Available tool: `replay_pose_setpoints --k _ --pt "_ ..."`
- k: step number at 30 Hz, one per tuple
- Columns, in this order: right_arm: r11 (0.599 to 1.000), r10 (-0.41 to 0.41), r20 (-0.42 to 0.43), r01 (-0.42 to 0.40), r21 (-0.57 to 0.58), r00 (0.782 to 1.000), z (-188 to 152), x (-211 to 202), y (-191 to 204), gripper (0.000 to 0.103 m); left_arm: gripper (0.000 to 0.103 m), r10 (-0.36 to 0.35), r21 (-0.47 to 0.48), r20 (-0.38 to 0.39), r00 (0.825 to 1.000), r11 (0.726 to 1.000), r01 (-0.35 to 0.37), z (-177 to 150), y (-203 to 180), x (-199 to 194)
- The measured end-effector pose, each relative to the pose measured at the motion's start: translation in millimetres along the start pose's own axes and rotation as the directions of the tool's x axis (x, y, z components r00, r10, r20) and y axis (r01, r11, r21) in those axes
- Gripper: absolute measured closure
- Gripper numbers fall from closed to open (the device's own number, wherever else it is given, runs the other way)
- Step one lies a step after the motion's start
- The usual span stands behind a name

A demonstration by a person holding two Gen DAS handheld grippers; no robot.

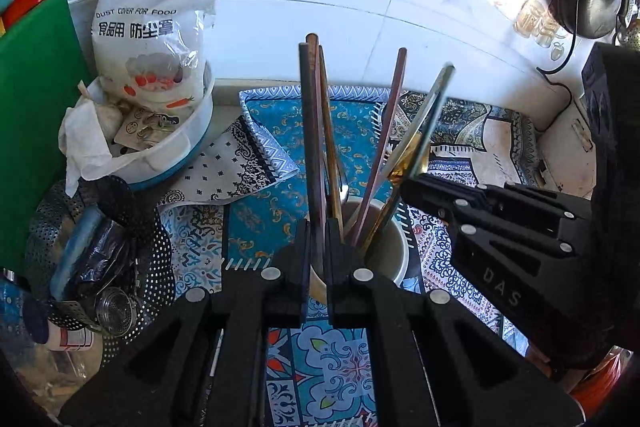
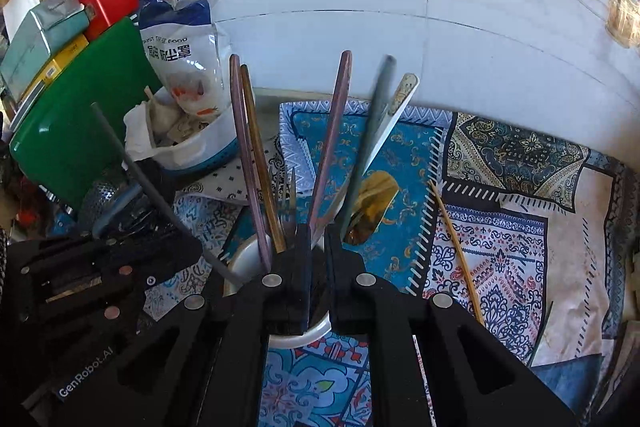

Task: Organize utensils
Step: 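Insert both green chopsticks into the white cup and open both tools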

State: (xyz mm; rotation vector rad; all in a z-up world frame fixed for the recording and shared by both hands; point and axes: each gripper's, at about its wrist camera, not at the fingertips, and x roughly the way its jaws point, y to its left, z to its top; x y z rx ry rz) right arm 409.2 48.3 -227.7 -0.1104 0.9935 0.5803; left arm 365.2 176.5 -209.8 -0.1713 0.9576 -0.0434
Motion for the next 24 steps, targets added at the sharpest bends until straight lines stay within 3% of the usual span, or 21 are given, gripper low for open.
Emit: replay_pose_setpoints --k 4,14,24 --pt "1.000 0.016 0.016 -0.016 0.000 1.000 -0.5 -19.4 -4.1 0.082 0.094 0.022 0.015 0.018 1.000 1.000 -0.022 0.2 -10.5 -13.1" --pt "1.000 -0.019 0.103 0.019 0.000 0.994 -8.6 -85.5 -34.1 0.079 0.072 0.021 0.079 0.111 0.994 0.996 -0.030 4.7 -51.0 -50.9" --pt "0.989 -0.122 0.128 0.111 0.094 0.984 -37.9 -130.0 -98.9 0.078 0.062 -0.057 0.159 0.138 0.989 0.987 0.035 7.4 -114.4 -57.3"
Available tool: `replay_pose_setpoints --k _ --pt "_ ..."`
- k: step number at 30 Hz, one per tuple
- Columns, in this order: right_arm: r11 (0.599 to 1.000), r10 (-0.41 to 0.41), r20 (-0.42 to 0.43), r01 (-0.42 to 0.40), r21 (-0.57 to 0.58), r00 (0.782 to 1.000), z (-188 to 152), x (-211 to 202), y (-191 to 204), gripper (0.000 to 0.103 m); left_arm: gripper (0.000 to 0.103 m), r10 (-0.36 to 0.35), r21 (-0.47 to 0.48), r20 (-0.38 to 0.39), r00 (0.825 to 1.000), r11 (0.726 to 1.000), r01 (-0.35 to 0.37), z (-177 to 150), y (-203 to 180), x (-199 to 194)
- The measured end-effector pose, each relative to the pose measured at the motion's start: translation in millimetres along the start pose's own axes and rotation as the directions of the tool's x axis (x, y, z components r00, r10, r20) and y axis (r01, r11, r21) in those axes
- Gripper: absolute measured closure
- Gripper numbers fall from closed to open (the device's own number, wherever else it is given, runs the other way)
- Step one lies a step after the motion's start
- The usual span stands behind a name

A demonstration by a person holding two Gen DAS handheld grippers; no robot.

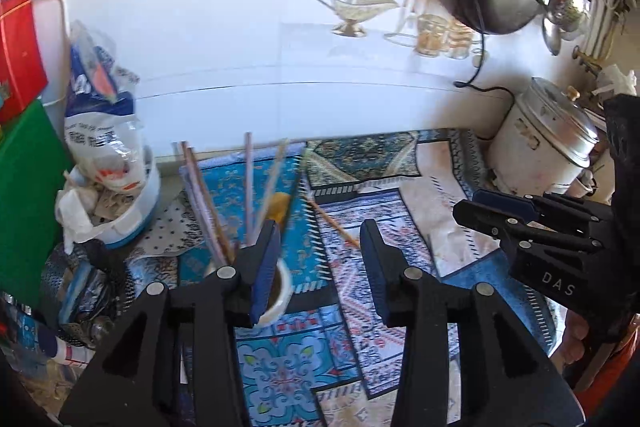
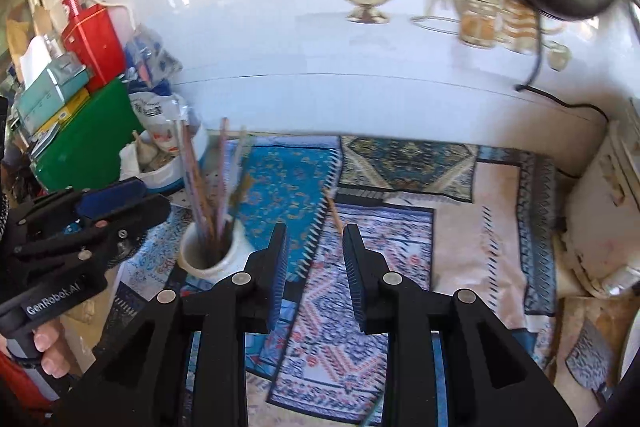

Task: Organize utensils
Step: 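Insert both green chopsticks into the white cup and open both tools, then grasp the bamboo chopstick with the left tool while the right tool grasps the teal chopstick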

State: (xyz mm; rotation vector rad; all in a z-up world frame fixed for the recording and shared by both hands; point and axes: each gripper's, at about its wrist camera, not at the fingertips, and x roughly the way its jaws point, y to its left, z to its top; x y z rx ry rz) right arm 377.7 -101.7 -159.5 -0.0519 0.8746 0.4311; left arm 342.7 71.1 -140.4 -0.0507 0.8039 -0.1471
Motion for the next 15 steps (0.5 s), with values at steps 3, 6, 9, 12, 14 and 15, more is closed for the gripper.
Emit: replay_pose_setpoints --k 3,6,9,12,14,15 --pt "0.998 -0.041 -0.018 0.042 0.038 0.999 -11.2 -3.2 -26.7 0.078 0.057 -0.024 0.015 -0.012 1.000 1.000 0.024 -0.9 -19.0 8.6" --pt "0.993 -0.078 -0.057 0.082 0.085 0.995 -27.3 -1.2 -54.7 0.078 0.056 -0.039 0.026 -0.041 0.998 0.999 0.040 -4.7 -35.9 22.6" --pt "0.985 -0.102 -0.112 0.116 0.130 0.988 -45.9 8.2 -78.2 0.078 0.056 -0.049 0.032 -0.081 0.995 0.998 0.052 -12.3 -52.0 38.9" --pt "0.976 -0.100 -0.181 0.132 0.173 0.978 -65.4 25.0 -96.4 0.078 0.056 -0.040 0.041 -0.125 0.991 0.998 0.046 -22.0 -63.0 56.9" --pt "0.971 -0.089 -0.228 0.136 0.197 0.970 -79.1 38.6 -104.9 0.078 0.056 -0.039 0.038 -0.164 0.986 0.998 0.046 -29.5 -67.5 70.1" --pt "0.969 -0.076 -0.251 0.131 0.210 0.965 -85.7 46.7 -108.5 0.078 0.056 -0.038 0.036 -0.180 0.983 0.998 0.045 -33.9 -68.4 75.0"
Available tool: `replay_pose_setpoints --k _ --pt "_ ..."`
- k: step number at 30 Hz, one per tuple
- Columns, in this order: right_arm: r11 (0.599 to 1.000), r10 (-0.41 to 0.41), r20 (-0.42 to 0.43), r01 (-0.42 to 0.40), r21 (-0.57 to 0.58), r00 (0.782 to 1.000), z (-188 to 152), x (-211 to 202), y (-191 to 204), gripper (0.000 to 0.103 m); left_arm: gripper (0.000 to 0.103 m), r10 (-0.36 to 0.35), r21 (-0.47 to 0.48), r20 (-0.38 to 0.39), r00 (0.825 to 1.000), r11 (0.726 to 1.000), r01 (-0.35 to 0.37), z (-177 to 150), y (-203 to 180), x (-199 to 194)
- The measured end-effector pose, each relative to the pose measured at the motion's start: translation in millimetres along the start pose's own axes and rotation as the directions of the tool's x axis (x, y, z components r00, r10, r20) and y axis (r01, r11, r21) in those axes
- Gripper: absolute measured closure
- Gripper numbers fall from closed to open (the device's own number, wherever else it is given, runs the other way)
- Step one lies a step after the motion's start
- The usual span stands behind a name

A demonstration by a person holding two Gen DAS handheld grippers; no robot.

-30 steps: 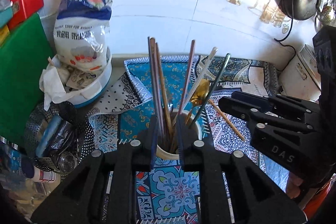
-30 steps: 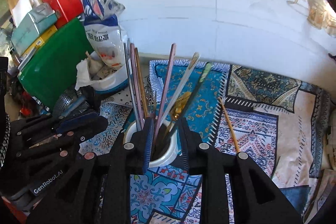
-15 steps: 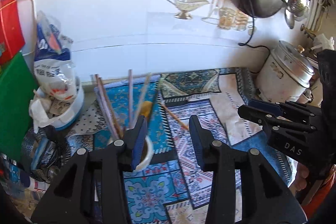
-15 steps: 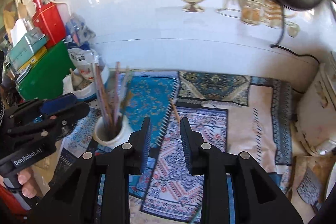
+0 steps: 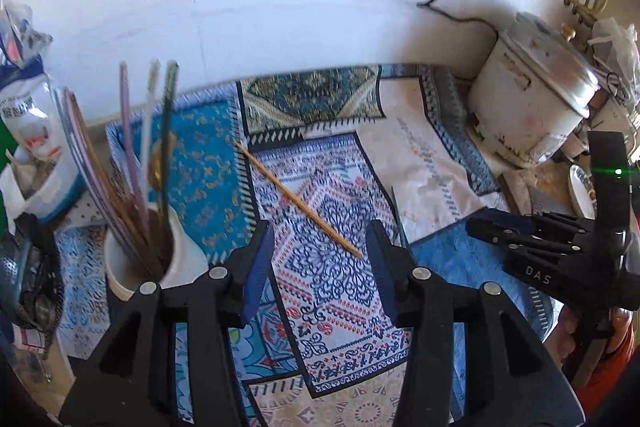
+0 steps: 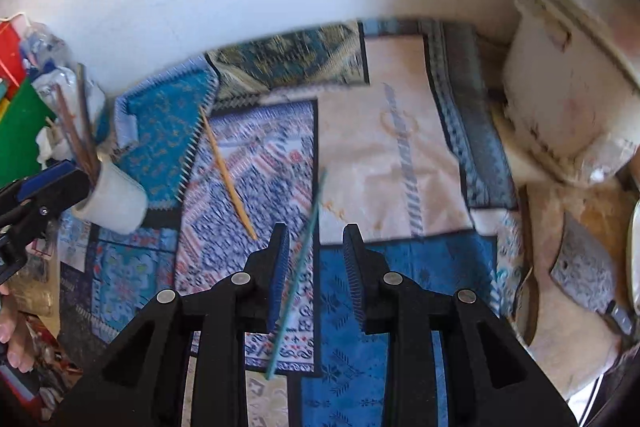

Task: Organize utensils
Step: 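Grasp the bamboo chopstick with the left tool while the right tool grasps the teal chopstick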

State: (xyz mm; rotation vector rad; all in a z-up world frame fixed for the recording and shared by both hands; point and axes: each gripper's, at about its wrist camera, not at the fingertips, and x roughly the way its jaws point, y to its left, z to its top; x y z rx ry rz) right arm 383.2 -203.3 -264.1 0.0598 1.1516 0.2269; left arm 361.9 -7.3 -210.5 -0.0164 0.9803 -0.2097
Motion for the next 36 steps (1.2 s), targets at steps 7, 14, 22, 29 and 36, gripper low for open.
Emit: replay_pose_setpoints --k 7,14,22,29,36 --pt "0.996 0.090 -0.145 -0.085 0.040 0.985 -16.8 60.3 0.7 0.078 0.056 0.030 -0.030 -0.111 0.993 0.999 -0.034 -24.9 4.2 38.0" --pt "0.998 0.060 -0.167 -0.058 0.019 0.984 -23.9 84.2 12.5 0.078 0.056 0.078 -0.022 -0.182 0.980 0.996 -0.084 -43.6 10.8 65.8" --pt "0.999 0.023 -0.129 -0.029 -0.044 0.991 -24.2 83.4 21.3 0.095 0.056 0.059 -0.070 -0.203 0.977 0.995 -0.074 -26.0 12.2 103.1" --pt "0.997 0.078 -0.108 -0.078 0.004 0.991 -24.4 72.0 1.6 0.098 0.056 0.072 -0.121 -0.224 0.972 0.987 -0.102 4.4 10.6 154.1" --pt "0.996 0.087 -0.050 -0.085 0.041 0.995 -23.7 49.7 -31.4 0.098 0.085 0.080 -0.130 -0.243 0.967 0.985 -0.114 14.0 8.0 179.4"
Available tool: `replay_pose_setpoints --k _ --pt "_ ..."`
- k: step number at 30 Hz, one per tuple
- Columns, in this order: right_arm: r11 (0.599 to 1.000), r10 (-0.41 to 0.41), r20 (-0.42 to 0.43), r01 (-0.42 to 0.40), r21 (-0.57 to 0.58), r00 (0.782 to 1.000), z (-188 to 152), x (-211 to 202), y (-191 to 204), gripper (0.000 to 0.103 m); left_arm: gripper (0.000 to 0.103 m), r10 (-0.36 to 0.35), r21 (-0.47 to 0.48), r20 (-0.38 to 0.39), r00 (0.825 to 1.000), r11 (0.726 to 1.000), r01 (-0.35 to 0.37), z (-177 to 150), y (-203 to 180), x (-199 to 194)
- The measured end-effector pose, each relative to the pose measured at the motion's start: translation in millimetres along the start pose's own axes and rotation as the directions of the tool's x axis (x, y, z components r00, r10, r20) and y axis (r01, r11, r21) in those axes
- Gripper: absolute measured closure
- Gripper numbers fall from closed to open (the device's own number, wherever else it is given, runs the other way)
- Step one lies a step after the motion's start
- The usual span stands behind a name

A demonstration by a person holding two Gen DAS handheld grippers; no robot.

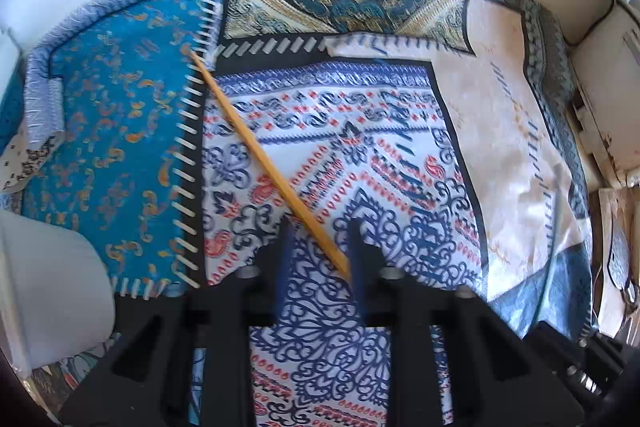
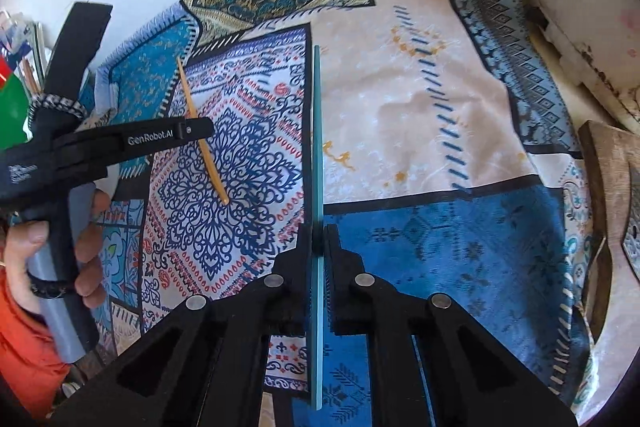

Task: Organize utensils
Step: 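Grasp the bamboo chopstick with the left tool while the right tool grasps the teal chopstick, then lift the bamboo and teal chopsticks toward the white cup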

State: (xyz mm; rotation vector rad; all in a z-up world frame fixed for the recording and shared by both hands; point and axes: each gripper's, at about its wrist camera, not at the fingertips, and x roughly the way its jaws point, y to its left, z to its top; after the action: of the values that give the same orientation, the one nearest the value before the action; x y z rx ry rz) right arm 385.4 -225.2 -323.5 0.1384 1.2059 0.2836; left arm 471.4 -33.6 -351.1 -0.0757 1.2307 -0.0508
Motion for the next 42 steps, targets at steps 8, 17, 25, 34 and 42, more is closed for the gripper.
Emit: replay_pose_setpoints --k 8,17,25,34,42 --pt "0.999 0.005 0.061 -0.008 0.054 0.998 7.7 -23.3 -8.0 0.098 0.098 -0.100 0.130 -0.084 0.991 0.985 0.110 -29.9 -22.9 -4.1" --pt "0.997 -0.004 0.092 -0.004 0.083 0.996 14.0 -31.9 -13.2 0.098 0.098 -0.134 0.344 -0.219 0.967 0.917 0.205 -85.3 -54.9 -16.0" --pt "0.995 -0.001 0.106 -0.009 0.096 0.994 13.1 -41.4 -22.9 0.098 0.078 -0.100 0.318 -0.192 0.976 0.935 0.158 -46.8 -72.2 0.9" --pt "0.994 -0.003 0.143 -0.012 0.108 0.990 11.8 -57.6 -33.8 0.098 0.078 -0.022 0.324 -0.146 0.989 0.943 0.068 2.6 -106.5 25.1" --pt "0.993 -0.007 0.166 -0.013 0.117 0.986 11.6 -66.3 -34.0 0.098 0.099 -0.001 0.362 -0.110 0.994 0.931 0.041 -26.7 -100.7 9.6"
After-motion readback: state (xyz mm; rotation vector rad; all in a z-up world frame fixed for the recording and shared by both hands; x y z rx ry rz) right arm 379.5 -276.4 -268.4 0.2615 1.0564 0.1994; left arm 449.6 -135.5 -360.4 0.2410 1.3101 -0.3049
